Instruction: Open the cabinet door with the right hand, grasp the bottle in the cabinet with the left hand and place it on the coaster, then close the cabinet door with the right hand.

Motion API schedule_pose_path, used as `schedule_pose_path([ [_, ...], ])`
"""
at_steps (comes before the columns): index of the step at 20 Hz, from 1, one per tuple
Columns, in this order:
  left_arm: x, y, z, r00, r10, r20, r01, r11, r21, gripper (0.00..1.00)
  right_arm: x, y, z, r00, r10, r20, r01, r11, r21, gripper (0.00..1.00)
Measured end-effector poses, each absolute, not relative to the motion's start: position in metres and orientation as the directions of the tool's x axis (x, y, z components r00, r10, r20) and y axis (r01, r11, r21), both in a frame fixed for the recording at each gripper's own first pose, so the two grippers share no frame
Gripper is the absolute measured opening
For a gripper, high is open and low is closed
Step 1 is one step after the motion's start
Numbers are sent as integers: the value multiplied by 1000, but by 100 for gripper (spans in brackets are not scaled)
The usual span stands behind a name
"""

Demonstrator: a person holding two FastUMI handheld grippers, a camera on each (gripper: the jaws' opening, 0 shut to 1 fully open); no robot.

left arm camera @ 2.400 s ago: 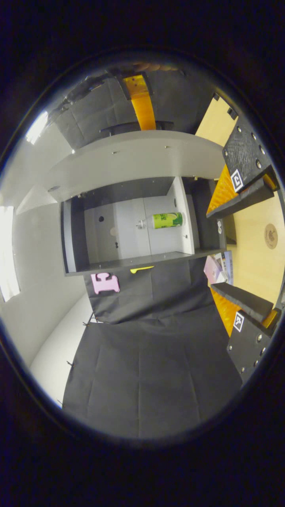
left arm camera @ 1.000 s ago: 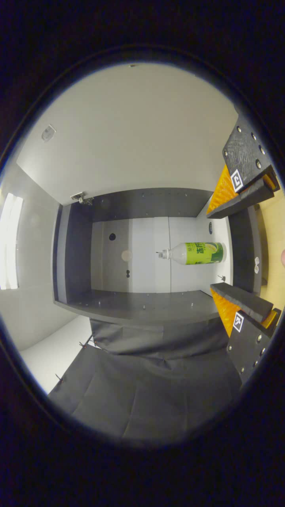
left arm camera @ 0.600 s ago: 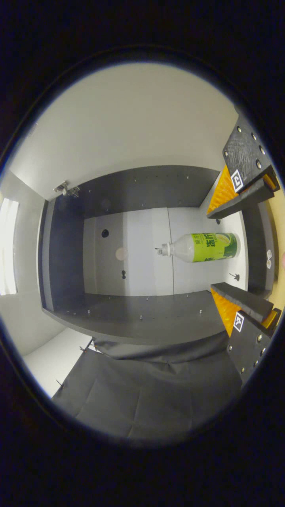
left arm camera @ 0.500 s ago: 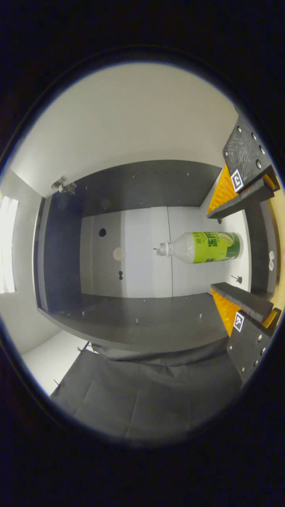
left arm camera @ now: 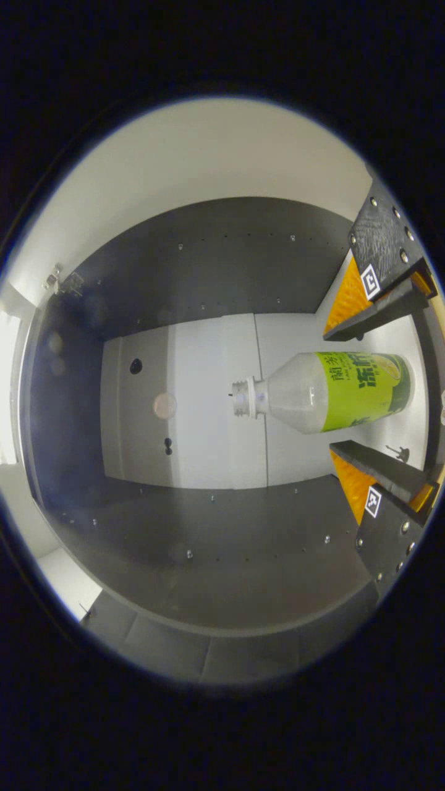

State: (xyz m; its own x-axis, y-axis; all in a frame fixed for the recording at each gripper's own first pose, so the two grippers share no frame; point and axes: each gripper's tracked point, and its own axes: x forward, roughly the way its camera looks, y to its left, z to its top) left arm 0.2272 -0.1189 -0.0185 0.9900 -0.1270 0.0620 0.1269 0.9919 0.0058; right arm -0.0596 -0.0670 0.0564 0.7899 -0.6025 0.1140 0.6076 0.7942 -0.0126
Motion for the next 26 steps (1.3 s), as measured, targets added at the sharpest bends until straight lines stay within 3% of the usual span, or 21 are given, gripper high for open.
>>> schedule_pose_path([
  [2, 234, -123, -20, 988, -142, 62, 141, 990, 19, 89, -60, -65, 48, 783, -616, 92, 618, 786, 7, 93],
  [6, 231, -118, -13, 987, -134, 85, 131, 991, 35, 69, -58, -63, 39, 777, -626, 64, 625, 780, 31, 93],
  [10, 216, -114, 8, 983, -130, 133, 124, 991, 49, 61, -60, -67, 34, 780, -623, 58, 621, 782, 45, 93],
  [11, 209, -113, 15, 980, -132, 146, 126, 991, 49, 60, -61, -66, 33, 787, -614, 61, 611, 790, 52, 93],
  [12, 200, -111, 18, 979, -132, 154, 125, 991, 51, 72, -59, -63, 31, 798, -599, 63, 596, 801, 56, 93],
  [16, 147, -104, 35, 978, -132, 162, 128, 991, 35, 60, -50, -69, 25, 851, -522, 64, 518, 853, 65, 93],
  [18, 117, -87, 39, 985, -80, 152, 76, 997, 35, 72, -42, -70, 24, 886, -462, 44, 457, 885, 93, 93],
  [26, -19, -29, 40, 985, 103, 141, -107, 994, 18, 72, -20, -75, 13, 962, -274, 3, 270, 951, 151, 92],
])
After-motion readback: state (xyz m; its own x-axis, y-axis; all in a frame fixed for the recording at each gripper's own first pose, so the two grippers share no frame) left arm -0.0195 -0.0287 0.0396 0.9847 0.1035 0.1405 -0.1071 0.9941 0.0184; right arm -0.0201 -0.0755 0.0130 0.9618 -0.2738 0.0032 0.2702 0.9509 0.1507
